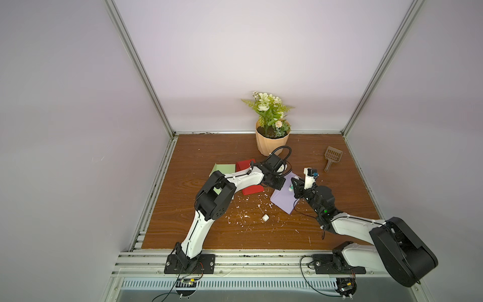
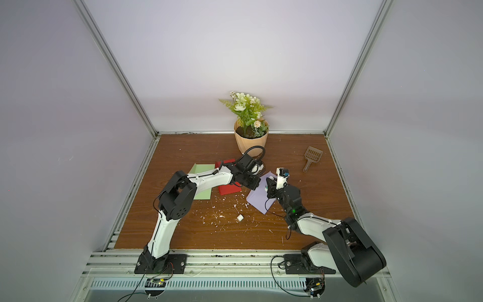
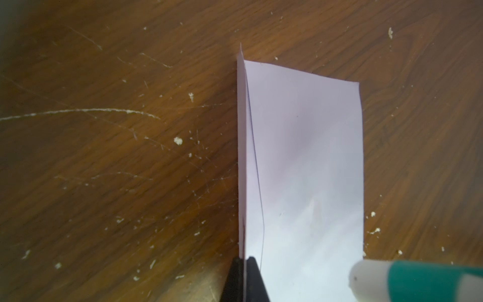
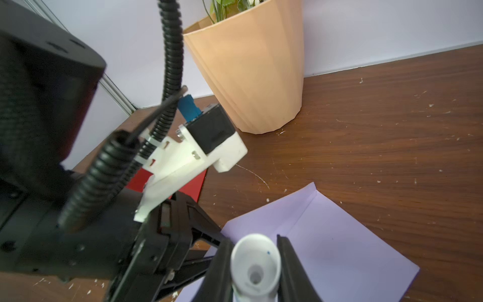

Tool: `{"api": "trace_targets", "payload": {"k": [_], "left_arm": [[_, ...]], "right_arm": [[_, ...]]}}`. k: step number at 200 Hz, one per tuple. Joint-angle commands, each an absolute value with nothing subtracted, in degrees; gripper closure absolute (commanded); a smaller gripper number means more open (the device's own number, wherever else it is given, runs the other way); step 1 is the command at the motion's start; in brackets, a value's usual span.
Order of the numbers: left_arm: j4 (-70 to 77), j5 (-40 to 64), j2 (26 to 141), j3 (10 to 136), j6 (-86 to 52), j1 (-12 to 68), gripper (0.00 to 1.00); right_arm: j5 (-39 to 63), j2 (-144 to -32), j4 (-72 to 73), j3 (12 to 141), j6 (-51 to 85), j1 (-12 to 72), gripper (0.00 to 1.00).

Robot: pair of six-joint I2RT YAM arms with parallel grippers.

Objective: Seal the envelope with a glue stick
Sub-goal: Adjust the envelope at the center of the board, then apply the envelope at the center of the board.

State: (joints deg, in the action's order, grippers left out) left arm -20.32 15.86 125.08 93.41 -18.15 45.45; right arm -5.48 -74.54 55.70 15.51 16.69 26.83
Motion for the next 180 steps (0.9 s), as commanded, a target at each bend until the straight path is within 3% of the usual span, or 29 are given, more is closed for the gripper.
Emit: {"api": "trace_targets", "payload": {"k": [1, 180], "left_arm": [[-19.51, 17.07, 123.67, 93.08, -17.18, 45.98, 0.98], [-20.26, 14.52, 123.67, 92.90, -18.10, 46.05, 0.98]], "right_arm": [[-4.59, -77.12, 61.29, 17.96, 16.67, 26.89, 1.00], [-4.46, -90.48, 60.39, 22.84, 21.59, 24.99, 1.00]]}}
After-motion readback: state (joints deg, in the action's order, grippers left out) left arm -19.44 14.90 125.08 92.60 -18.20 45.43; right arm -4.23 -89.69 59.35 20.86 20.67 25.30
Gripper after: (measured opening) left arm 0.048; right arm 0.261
